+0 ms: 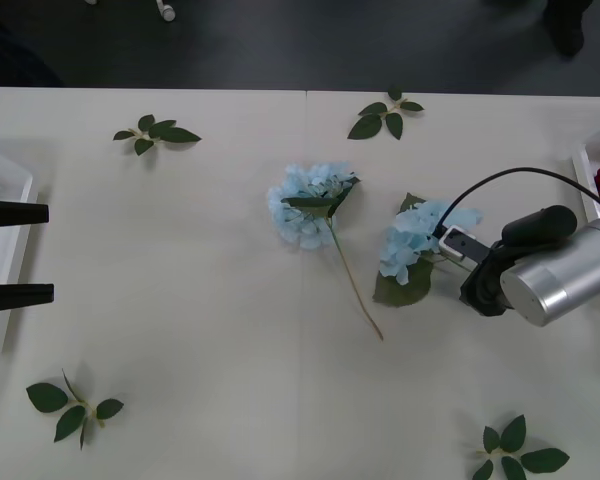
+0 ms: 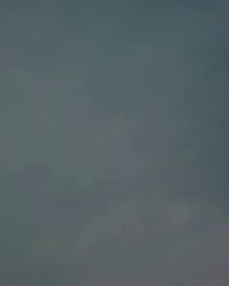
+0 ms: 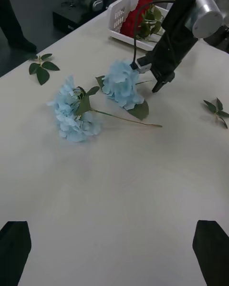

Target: Put the red flowers into the right box and the blue flowers into the left box

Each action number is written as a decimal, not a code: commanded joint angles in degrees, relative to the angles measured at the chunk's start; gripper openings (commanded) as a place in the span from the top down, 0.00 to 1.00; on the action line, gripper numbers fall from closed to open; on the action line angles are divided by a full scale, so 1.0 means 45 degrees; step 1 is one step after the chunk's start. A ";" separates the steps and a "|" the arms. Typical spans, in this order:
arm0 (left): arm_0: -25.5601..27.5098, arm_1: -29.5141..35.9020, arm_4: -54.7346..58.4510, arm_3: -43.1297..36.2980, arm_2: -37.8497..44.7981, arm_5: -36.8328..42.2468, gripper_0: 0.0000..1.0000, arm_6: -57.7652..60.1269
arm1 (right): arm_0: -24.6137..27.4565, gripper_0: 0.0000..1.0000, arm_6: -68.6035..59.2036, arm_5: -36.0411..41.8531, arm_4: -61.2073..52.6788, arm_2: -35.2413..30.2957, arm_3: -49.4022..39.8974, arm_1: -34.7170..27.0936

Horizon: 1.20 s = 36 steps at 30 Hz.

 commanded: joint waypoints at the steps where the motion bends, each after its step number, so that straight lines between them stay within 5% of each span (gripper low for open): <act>1: -0.0180 0.0214 0.0033 -0.0159 0.0151 -0.0122 0.00 -0.0492 | 0.0070 0.14 0.0624 -0.0131 0.0109 0.0098 0.0094 0.0165; 7: -0.0180 0.0214 0.0033 -0.0159 0.0151 -0.0122 0.00 -0.0492 | 0.0089 0.15 0.0702 -0.0170 -0.0047 0.0098 0.0113 0.0165; 10: -0.0180 0.0214 0.0033 -0.0159 0.0151 -0.0122 0.00 -0.0492 | 0.0070 0.41 0.0741 -0.0228 -0.0106 0.0098 0.0211 0.0165; 14: -0.0180 0.0214 0.0033 -0.0159 0.0151 -0.0122 0.00 -0.0492 | 0.0089 0.92 0.0839 -0.0385 -0.0086 0.0098 0.0328 0.0184; 16: -0.0180 0.0214 0.0033 -0.0159 0.0151 -0.0122 0.00 -0.0492 | 0.0070 1.00 0.0839 -0.0385 -0.0106 0.0098 0.0309 0.0165; 36: -0.0180 0.0214 0.0033 -0.0159 0.0151 -0.0122 0.00 -0.0492 | 0.0070 1.00 0.0839 0.0670 -0.0535 -0.0390 -0.0551 -0.0167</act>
